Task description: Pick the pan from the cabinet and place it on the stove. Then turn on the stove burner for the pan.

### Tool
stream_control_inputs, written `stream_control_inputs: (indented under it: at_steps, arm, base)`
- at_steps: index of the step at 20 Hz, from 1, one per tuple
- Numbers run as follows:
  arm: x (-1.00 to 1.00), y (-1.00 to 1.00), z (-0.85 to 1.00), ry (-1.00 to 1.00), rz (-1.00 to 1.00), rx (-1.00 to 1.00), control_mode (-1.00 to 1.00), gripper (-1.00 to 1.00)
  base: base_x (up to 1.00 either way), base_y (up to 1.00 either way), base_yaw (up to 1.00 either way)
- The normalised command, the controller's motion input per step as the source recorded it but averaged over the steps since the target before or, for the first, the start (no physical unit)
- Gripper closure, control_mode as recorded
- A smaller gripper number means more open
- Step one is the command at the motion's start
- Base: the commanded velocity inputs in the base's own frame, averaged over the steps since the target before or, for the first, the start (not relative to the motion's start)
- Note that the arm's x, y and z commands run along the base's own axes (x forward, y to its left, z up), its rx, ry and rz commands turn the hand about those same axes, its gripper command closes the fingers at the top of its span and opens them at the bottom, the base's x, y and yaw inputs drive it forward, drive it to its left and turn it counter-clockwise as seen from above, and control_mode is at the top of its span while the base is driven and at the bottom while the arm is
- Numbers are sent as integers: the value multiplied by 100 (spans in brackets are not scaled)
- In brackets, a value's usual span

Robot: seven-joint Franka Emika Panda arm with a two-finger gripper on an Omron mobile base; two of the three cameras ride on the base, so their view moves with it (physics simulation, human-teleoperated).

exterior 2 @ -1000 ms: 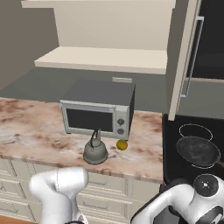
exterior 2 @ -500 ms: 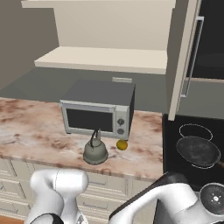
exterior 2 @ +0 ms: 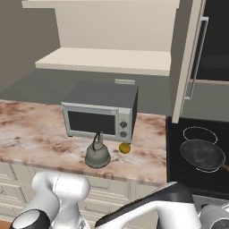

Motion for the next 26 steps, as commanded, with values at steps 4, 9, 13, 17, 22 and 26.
stream_control_inputs:
  at_steps: [4, 9, 13, 17, 22, 26]
  arm:
    - [0, 9, 0, -27, 8, 26, -100, -100]
    - [0, 5, 0, -24, 8, 28, -100, -100]
    - [0, 15, 0, -21, 6, 24, -100, -100]
    - [0, 28, -3, -14, 1, 18, -100, -100]
    - [0, 50, -12, -13, -2, 7, -100, -100]
    - [1, 48, -4, -9, -9, 5, -100, -100]
  base:
    - [0, 0, 0]
    - [0, 0, 0]
    - [0, 0, 0]
    - [0, 0, 0]
    - [0, 0, 0]
    - [0, 0, 0]
